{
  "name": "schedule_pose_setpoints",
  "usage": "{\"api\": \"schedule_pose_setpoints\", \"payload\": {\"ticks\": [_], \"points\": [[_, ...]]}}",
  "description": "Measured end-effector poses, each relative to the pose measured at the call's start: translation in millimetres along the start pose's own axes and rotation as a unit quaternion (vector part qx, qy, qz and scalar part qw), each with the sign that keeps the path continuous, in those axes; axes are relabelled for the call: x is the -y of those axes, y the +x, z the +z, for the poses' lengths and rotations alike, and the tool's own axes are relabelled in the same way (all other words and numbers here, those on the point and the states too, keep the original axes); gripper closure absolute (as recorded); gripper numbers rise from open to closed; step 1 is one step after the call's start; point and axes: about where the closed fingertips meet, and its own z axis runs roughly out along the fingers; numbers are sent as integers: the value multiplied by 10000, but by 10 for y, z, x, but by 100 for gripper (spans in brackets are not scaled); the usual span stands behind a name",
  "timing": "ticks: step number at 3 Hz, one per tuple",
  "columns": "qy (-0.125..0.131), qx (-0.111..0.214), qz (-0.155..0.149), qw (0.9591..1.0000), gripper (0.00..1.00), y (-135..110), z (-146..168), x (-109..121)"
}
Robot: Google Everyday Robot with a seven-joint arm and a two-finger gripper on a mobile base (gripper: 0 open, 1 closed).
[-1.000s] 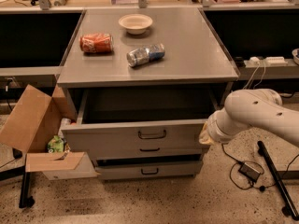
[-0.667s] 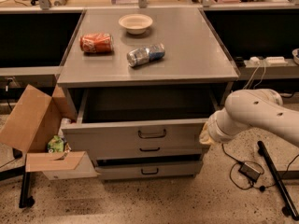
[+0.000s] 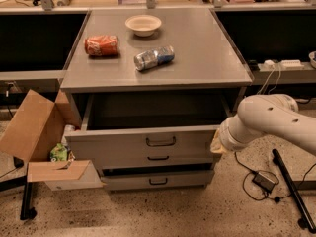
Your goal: Close top drawer
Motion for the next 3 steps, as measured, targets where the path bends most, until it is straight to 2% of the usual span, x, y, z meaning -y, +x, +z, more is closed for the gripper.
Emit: {"api": "schedule_pose_setpoints", "payload": {"ticks": [1, 2, 3], "points": [[0, 0, 0, 10000, 11, 0, 0, 0], [-1, 0, 0, 10000, 0, 0, 1, -1], [-1, 0, 0, 10000, 0, 0, 1, -1]]}}
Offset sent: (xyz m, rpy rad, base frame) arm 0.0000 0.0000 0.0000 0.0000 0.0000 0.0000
